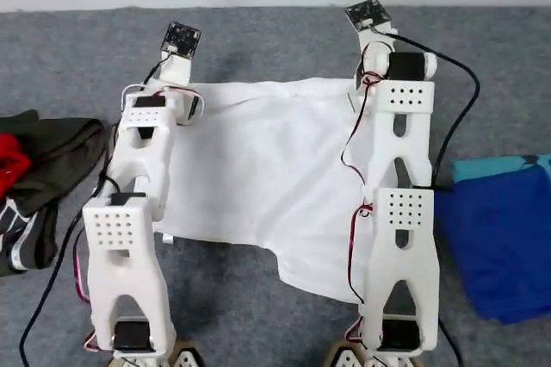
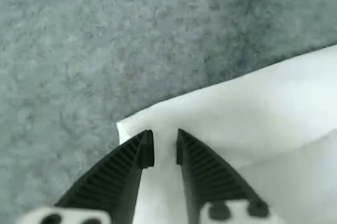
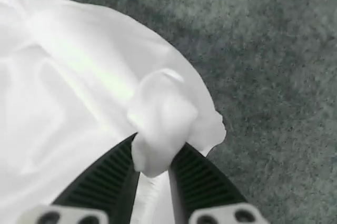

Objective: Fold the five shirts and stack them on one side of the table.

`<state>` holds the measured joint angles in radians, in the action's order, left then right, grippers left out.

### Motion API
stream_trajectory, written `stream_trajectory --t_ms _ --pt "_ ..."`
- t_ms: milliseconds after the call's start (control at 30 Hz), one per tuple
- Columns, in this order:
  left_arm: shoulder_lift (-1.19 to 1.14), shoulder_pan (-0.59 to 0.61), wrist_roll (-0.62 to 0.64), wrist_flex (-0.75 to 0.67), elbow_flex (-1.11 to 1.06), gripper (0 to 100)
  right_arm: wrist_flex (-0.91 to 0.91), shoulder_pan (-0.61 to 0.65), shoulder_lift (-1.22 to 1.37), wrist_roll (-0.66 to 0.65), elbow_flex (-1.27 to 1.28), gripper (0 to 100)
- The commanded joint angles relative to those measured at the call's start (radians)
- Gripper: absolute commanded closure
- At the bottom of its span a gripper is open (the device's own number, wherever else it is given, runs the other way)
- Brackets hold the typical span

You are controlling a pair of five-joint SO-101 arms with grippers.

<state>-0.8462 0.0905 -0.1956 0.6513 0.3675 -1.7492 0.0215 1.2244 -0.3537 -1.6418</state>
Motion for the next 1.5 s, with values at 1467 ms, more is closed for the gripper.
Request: stream_trajectory --t_ms 1467 --pt "-0.494 -0.011 -0.371 0.591 1.078 99 -0.047 0.012 -0.065 -0.009 -0.041 99.0"
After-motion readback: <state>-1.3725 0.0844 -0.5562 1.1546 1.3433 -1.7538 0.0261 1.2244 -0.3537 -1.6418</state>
